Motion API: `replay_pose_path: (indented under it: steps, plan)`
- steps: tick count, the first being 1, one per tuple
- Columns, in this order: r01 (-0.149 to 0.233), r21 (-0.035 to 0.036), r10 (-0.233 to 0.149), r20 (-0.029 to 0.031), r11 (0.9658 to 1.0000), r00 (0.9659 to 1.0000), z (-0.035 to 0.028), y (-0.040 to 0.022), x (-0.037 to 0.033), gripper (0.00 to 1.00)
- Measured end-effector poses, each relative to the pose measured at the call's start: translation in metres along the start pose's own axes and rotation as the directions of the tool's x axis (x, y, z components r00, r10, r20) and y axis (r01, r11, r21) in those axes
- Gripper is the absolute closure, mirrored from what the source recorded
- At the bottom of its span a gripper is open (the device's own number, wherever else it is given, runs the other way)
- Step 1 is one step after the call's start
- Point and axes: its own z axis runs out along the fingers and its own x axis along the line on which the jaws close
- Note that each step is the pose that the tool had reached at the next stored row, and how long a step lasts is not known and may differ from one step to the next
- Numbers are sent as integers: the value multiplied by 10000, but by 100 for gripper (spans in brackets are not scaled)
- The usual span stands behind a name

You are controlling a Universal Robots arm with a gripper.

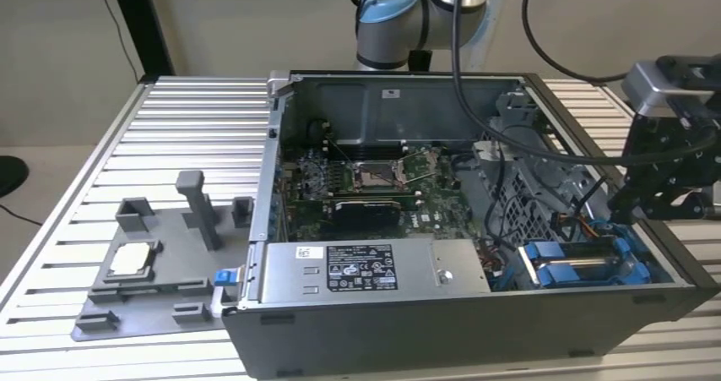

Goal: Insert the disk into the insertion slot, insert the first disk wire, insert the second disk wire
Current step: 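Insert the first disk wire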

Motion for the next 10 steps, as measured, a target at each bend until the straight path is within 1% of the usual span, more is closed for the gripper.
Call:
replay_pose_path:
  steps: [2,5,6,10]
  plan:
    - [-48,-1,48,-2,10000,10000,11,-15,-3,0]
    - [-65,-2,65,-3,10000,10000,13,-18,-3,0]
    - [-65,-3,65,-2,10000,10000,14,-18,-3,100]
    - [-64,-6,64,-1,10000,10000,14,-18,-4,100]
